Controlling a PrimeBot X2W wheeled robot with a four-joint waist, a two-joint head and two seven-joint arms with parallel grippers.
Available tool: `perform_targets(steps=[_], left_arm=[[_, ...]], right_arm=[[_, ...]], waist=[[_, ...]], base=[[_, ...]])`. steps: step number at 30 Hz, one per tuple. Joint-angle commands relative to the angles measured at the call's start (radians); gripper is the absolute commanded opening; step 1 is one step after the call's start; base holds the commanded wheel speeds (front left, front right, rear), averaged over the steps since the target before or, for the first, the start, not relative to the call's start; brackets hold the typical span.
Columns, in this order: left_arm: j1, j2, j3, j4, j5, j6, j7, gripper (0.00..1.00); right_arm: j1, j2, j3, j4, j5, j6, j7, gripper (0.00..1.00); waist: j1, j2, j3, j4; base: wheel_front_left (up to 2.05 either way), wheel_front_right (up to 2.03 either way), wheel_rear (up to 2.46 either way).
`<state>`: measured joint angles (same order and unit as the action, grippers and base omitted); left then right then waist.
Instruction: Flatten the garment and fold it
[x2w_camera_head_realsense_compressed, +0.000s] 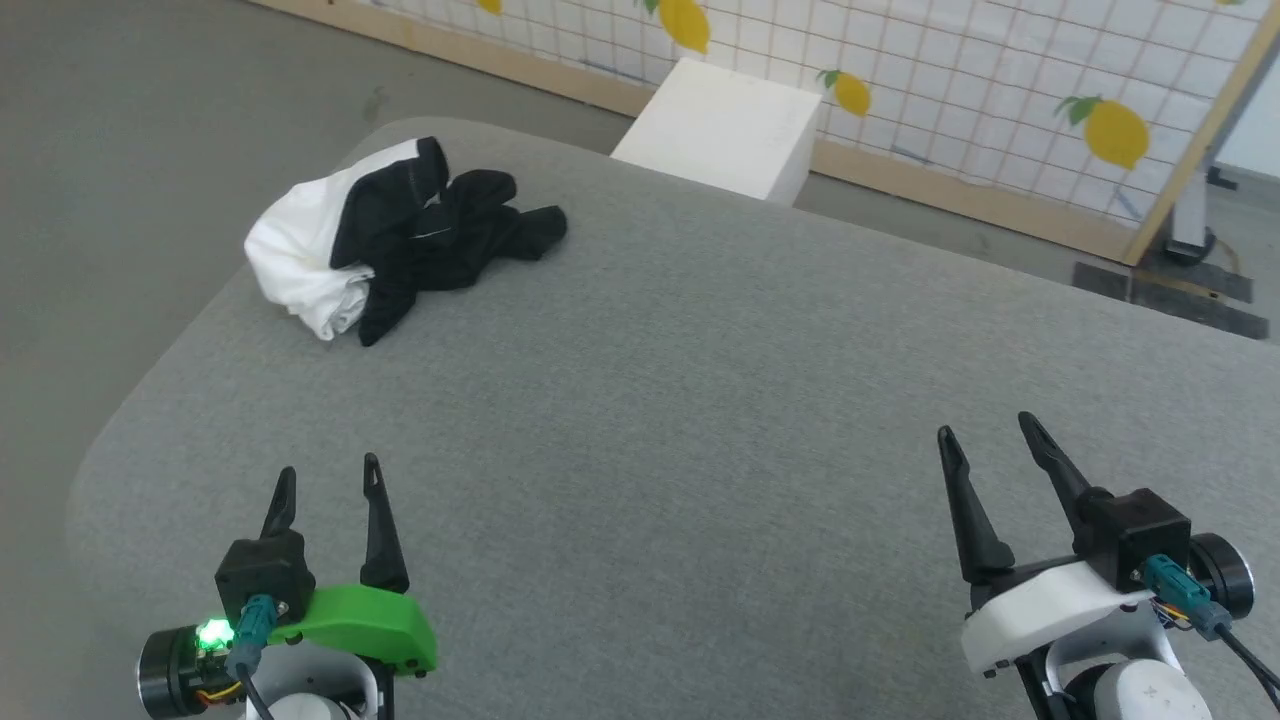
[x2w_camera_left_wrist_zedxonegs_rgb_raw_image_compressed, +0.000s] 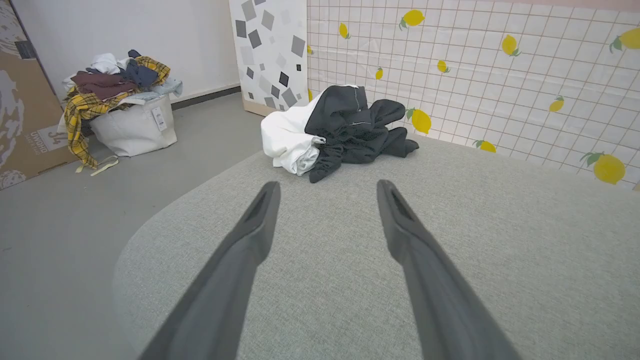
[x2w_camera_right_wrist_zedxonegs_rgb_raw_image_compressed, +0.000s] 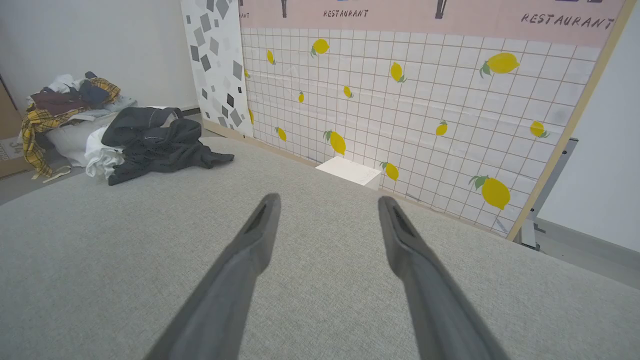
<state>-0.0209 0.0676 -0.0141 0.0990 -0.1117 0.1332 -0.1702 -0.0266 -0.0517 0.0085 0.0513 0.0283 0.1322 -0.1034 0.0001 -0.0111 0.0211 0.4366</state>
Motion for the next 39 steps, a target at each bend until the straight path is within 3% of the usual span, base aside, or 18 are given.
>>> perform_targets(steps=[1,30,34,39], left_arm=[[-0.014,0.006,0.002,0.006,-0.012,0.009,-0.011,1.0],[-0.025,0.001,0.012,0.029,-0.054,0.056,-0.07,1.0],[-0.069,0.0,0.027,0.029,-0.088,0.042,-0.079,1.0],[-0.232,0.022,0.041,0.096,-0.137,-0.006,-0.089,1.0]], right_arm=[[-0.019,0.001,-0.001,0.004,0.01,-0.001,-0.011,1.0],[-0.044,0.001,0.005,0.008,0.013,-0.001,-0.036,1.0],[-0.065,0.001,0.017,-0.004,-0.003,-0.001,-0.024,1.0],[-0.136,0.001,0.049,-0.057,-0.065,-0.001,0.016,1.0]], waist=[[-0.0001,0.0076,0.004,0.022],[-0.0001,0.0102,0.042,0.191],[-0.0001,0.0106,0.094,0.184],[-0.0001,0.011,0.247,0.126]], base=[[0.0,0.0,0.0],[-0.01,-0.01,-0.01],[0.0,0.0,0.0],[0.0,0.0,0.0]])
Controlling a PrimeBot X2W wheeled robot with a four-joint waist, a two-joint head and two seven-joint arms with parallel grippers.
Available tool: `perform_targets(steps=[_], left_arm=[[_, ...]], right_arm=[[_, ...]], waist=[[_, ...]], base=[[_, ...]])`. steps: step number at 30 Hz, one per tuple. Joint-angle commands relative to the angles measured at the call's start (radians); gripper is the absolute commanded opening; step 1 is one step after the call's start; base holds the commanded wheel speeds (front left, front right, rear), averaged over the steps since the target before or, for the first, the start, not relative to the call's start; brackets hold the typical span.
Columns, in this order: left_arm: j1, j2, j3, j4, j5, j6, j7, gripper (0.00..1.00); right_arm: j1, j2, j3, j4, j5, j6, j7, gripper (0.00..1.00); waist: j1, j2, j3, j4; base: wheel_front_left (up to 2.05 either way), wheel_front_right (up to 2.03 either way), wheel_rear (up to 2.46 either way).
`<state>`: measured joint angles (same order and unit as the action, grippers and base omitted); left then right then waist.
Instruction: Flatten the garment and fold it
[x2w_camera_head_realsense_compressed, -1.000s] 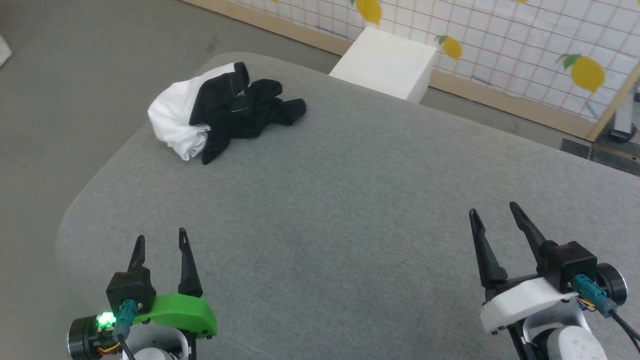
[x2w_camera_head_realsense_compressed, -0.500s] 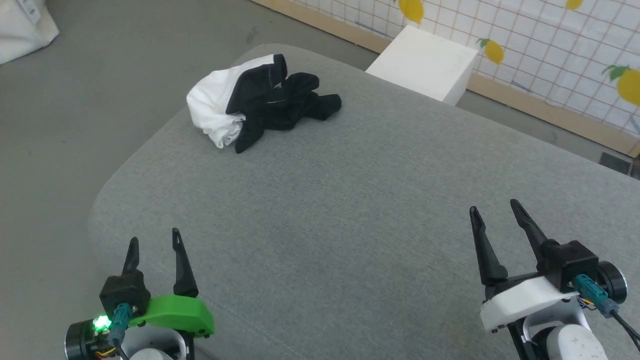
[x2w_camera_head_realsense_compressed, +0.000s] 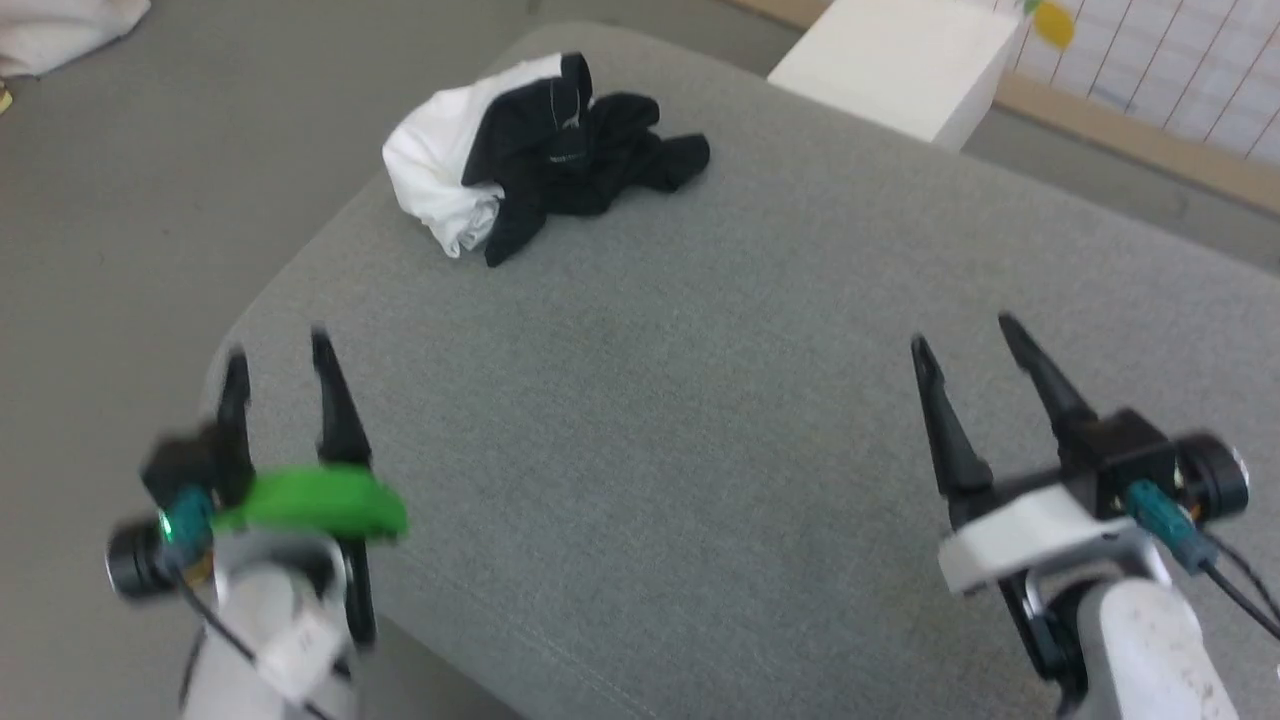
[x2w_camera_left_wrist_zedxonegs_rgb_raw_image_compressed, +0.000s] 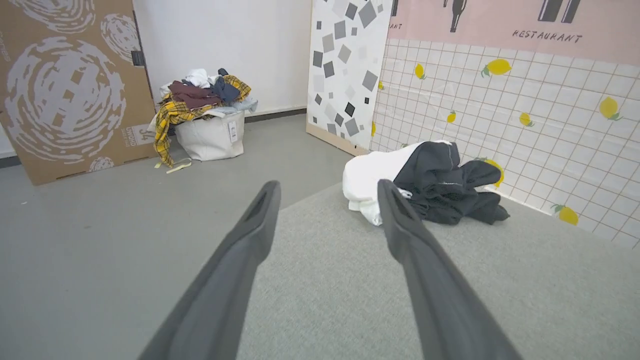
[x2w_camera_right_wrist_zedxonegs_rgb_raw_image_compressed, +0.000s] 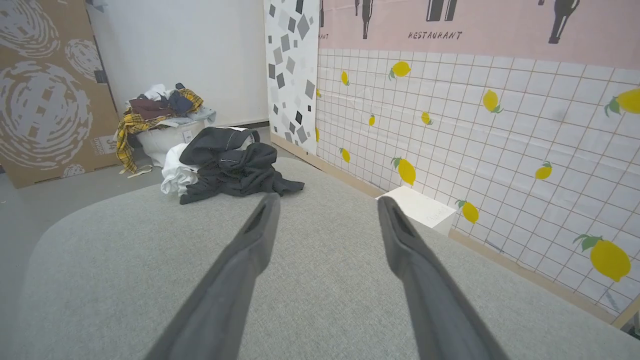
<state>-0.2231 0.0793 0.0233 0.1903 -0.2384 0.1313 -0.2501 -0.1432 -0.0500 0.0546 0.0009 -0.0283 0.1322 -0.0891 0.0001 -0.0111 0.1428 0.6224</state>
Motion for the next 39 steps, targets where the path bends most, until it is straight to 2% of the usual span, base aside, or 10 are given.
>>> perform_targets(steps=[1,12,22,27,32,33,34,35,36,39], left_arm=[[-0.071,0.017,0.008,0.025,-0.022,-0.012,-0.007,1.0],[-0.524,0.199,0.053,0.315,-0.106,-0.13,0.171,1.0],[-0.688,0.313,0.123,0.471,-0.25,-0.211,0.416,1.0],[-0.703,0.329,0.171,0.523,-0.335,-0.202,0.561,1.0],[-0.683,0.348,0.173,0.536,-0.356,-0.178,0.675,1.0],[-0.676,0.353,0.173,0.531,-0.356,-0.175,0.683,0.92],[-0.671,0.358,0.173,0.522,-0.352,-0.174,0.677,0.48],[-0.667,0.367,0.177,0.508,-0.345,-0.172,0.648,0.15],[-0.662,0.379,0.184,0.493,-0.33,-0.16,0.6,0.0],[-0.651,0.411,0.19,0.464,-0.276,-0.13,0.46,0.0]], right_arm=[[-0.037,0.0,0.008,-0.018,-0.02,-0.002,0.009,1.0],[-0.172,-0.001,0.036,-0.122,-0.101,-0.002,0.057,1.0],[-0.208,-0.001,0.025,-0.189,-0.093,-0.002,0.038,1.0],[-0.206,0.0,0.021,-0.197,-0.078,-0.002,0.025,1.0],[-0.207,0.0,0.025,-0.193,-0.065,-0.002,0.016,1.0],[-0.206,0.0,0.026,-0.189,-0.062,-0.002,0.014,1.0],[-0.206,0.0,0.028,-0.185,-0.059,-0.002,0.011,1.0],[-0.206,0.0,0.029,-0.178,-0.055,-0.002,0.008,1.0],[-0.205,0.0,0.029,-0.17,-0.051,-0.002,0.005,1.0],[-0.199,0.0,0.033,-0.143,-0.032,-0.002,-0.012,1.0]], waist=[[-0.0001,0.0111,0.16,-0.075],[-0.0001,0.0111,0.491,-0.281],[-0.0001,0.0111,0.64,-0.395],[-0.0001,0.0111,0.663,-0.415],[-0.0001,0.0111,0.653,-0.424],[-0.0001,0.0111,0.645,-0.424],[-0.0001,0.0111,0.638,-0.425],[-0.0001,0.0111,0.626,-0.426],[-0.0001,0.0111,0.611,-0.426],[-0.0001,0.0111,0.551,-0.432]], base=[[0.0,0.0,0.0],[0.0,0.0,0.0],[0.0,0.0,0.0],[0.0,0.0,0.0],[0.0,0.0,0.0],[0.0,0.0,0.0],[0.0,0.0,0.0],[0.0,0.0,0.0],[0.0,0.0,0.0],[0.0,0.0,0.0]])
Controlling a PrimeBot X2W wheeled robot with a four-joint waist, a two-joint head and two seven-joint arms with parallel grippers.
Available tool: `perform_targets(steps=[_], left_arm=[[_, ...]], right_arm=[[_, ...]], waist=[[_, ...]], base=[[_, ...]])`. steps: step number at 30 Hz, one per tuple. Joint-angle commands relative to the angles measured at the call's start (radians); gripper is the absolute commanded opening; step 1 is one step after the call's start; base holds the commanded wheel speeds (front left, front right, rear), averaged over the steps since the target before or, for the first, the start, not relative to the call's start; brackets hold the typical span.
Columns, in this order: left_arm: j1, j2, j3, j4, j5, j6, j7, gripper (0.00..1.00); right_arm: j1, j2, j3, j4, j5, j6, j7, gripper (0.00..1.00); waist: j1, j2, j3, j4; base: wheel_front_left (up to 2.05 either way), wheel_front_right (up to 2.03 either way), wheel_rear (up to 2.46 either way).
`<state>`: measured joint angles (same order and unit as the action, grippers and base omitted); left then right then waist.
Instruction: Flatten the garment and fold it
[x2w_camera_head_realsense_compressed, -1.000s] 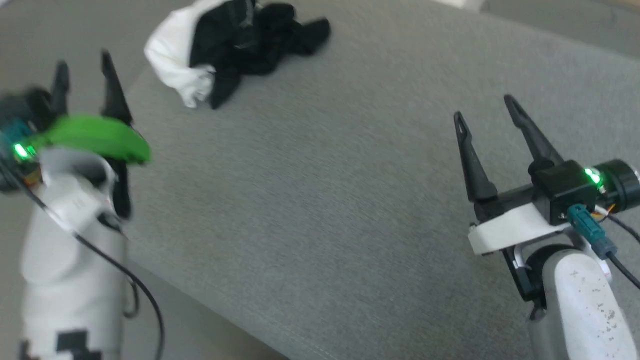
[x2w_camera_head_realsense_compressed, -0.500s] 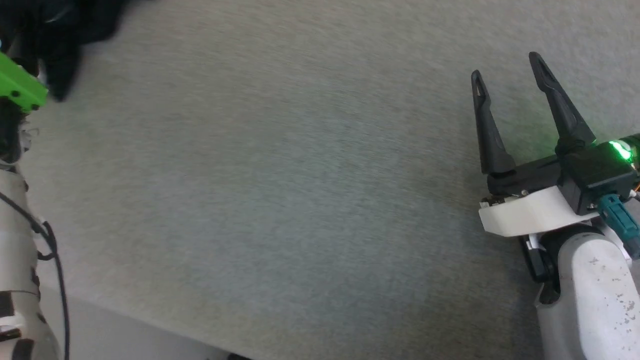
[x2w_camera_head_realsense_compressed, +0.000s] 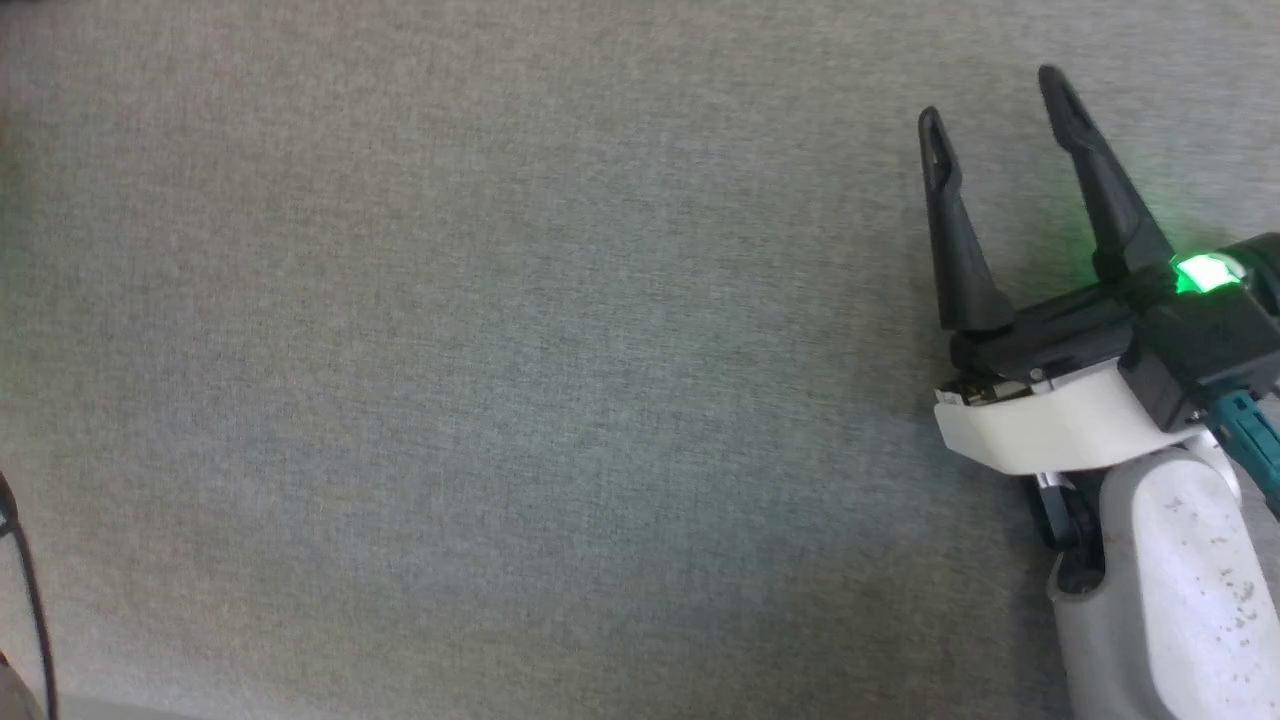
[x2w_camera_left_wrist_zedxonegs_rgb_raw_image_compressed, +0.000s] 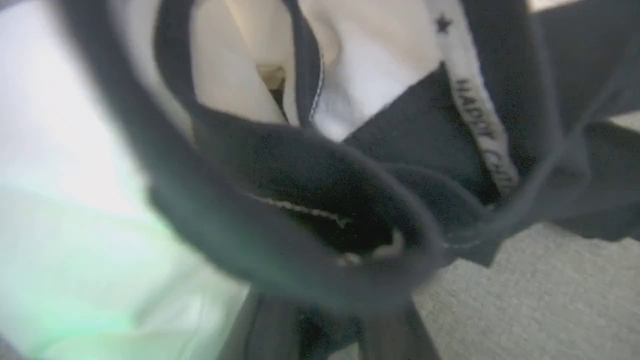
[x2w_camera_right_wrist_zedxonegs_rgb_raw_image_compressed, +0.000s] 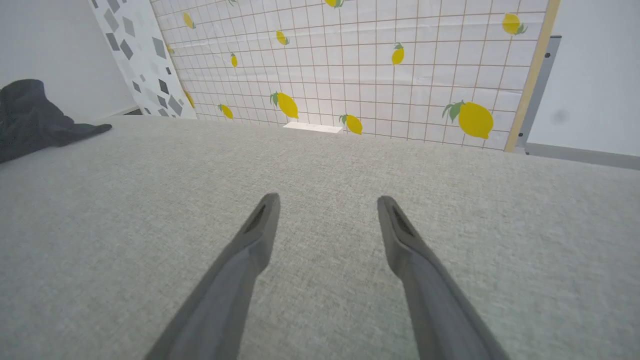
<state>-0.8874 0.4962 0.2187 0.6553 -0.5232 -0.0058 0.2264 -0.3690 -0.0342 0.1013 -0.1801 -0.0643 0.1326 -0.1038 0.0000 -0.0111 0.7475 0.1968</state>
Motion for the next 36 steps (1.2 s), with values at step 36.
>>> perform_targets(steps=[36], left_arm=[[0.078,-0.219,-0.578,-0.483,0.029,-0.115,0.066,0.0]], right_arm=[[0.27,-0.016,-0.099,0.24,0.212,-0.002,-0.108,1.0]], waist=[[0.0,0.0111,-0.63,-0.33]], base=[[0.0,0.0,0.0]])
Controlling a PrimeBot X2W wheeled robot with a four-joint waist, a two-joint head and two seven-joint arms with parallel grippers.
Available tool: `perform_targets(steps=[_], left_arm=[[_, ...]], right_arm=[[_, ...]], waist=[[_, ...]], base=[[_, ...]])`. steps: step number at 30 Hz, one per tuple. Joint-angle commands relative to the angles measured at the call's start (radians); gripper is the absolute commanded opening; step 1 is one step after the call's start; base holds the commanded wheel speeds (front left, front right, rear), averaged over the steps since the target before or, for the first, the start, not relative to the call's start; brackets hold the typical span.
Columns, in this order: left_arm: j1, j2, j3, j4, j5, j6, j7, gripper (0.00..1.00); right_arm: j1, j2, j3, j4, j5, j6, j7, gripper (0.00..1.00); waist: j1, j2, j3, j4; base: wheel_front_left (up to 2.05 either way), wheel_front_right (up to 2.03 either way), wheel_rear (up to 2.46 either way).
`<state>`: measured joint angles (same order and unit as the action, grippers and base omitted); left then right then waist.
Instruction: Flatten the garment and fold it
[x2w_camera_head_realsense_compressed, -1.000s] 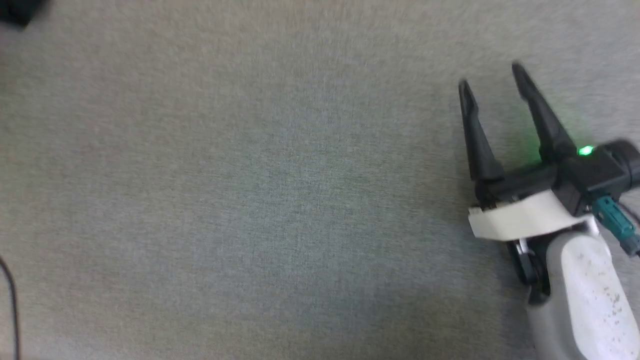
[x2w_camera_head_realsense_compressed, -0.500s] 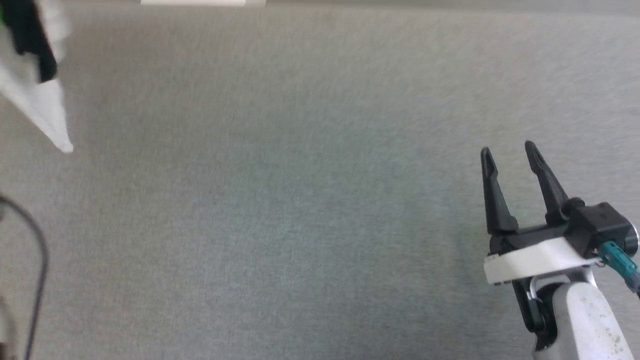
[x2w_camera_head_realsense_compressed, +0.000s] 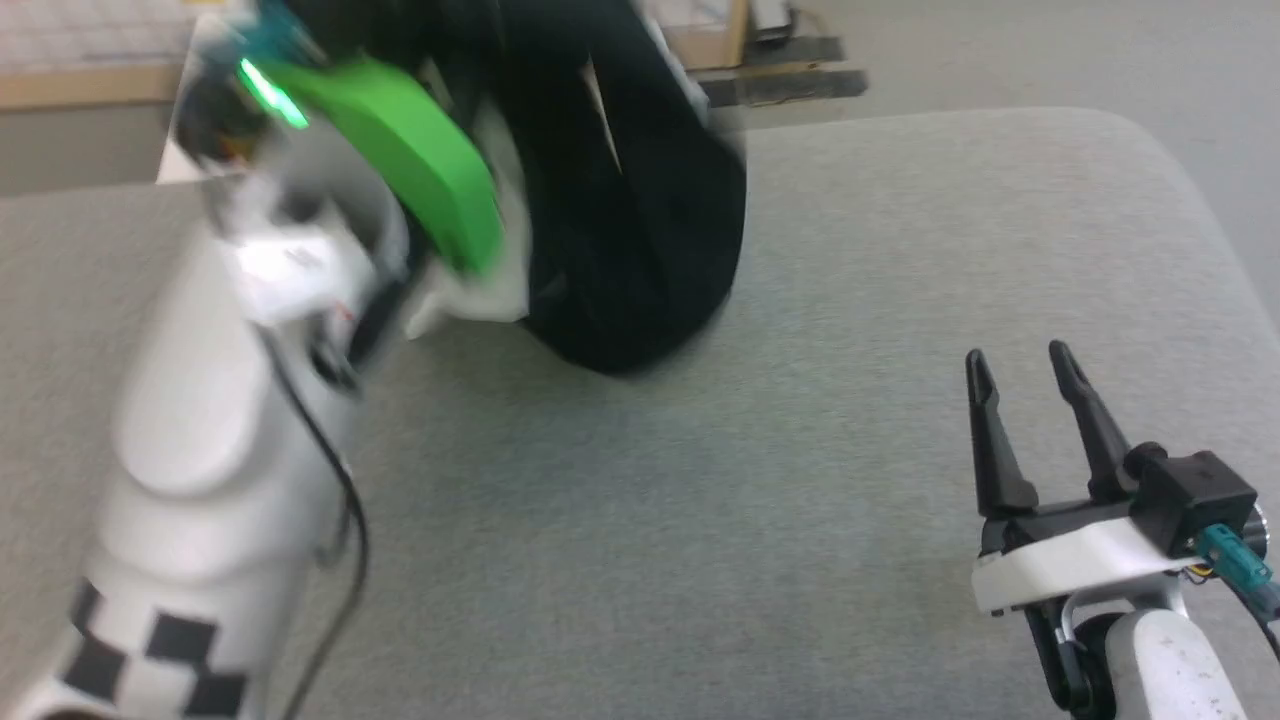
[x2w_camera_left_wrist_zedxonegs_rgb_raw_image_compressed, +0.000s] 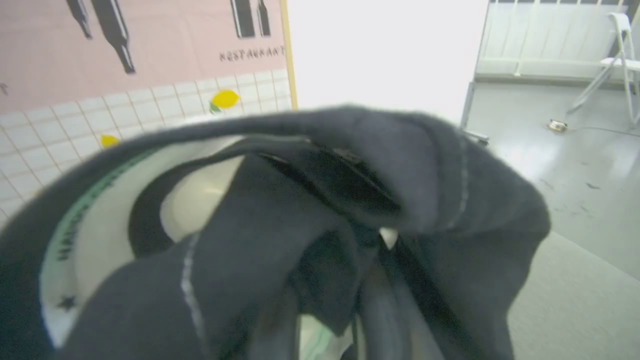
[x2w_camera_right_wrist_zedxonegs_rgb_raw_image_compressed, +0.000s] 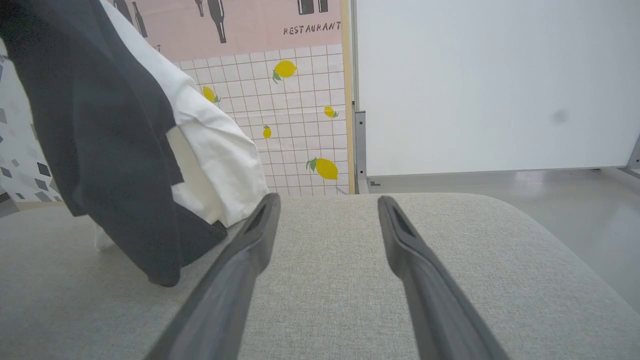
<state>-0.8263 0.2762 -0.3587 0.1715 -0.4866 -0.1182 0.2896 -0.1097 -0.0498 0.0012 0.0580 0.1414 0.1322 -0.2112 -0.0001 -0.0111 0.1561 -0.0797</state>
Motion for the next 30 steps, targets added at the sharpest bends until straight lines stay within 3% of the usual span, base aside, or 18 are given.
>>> perform_targets(steps=[1,7,12,13,15,20,21,30], left_arm=[[0.053,0.003,-0.028,0.009,-0.031,-0.005,0.045,0.0],[0.246,0.011,-0.173,0.096,-0.154,-0.011,0.243,0.0],[0.367,0.001,-0.258,0.181,-0.206,-0.012,0.349,0.0],[0.384,-0.001,-0.268,0.195,-0.206,-0.008,0.356,0.15],[0.404,-0.007,-0.272,0.206,-0.201,0.004,0.339,1.0],[0.415,-0.016,-0.241,0.17,-0.144,0.045,0.154,1.0],[0.422,-0.02,-0.194,0.12,-0.119,0.08,0.009,1.0],[0.513,-0.025,-0.023,-0.008,-0.064,0.222,-0.403,1.0]], right_arm=[[0.014,0.0,0.003,0.001,0.006,-0.002,0.003,1.0],[0.025,0.0,0.008,-0.002,0.005,-0.002,0.017,1.0],[0.03,0.0,0.01,-0.005,0.003,-0.002,0.028,1.0],[0.029,0.0,0.014,-0.006,0.002,-0.002,0.031,1.0],[0.027,0.0,0.018,-0.009,0.002,-0.002,0.034,1.0],[0.031,0.0,0.023,-0.011,0.001,-0.002,0.035,1.0],[0.034,0.0,0.029,-0.011,0.001,-0.002,0.035,1.0],[0.044,0.0,0.015,-0.024,-0.005,-0.002,0.032,1.0]], waist=[[0.0001,0.0111,-0.039,-0.061],[0.0001,0.0111,-0.037,-0.077],[0.0001,0.0111,-0.04,-0.068],[0.0001,0.0111,-0.04,-0.065],[0.0001,0.0111,-0.041,-0.057],[0.0001,0.0111,-0.052,-0.027],[0.0001,0.0111,-0.059,-0.012],[0.0001,0.0111,-0.068,0.04]], base=[[0.0,0.0,0.0],[0.0,0.0,0.0],[0.0,0.0,0.0],[0.0,0.0,0.0],[0.0,0.0,0.0],[0.0,0.0,0.0],[0.0,0.0,0.0],[0.0,0.0,0.0]])
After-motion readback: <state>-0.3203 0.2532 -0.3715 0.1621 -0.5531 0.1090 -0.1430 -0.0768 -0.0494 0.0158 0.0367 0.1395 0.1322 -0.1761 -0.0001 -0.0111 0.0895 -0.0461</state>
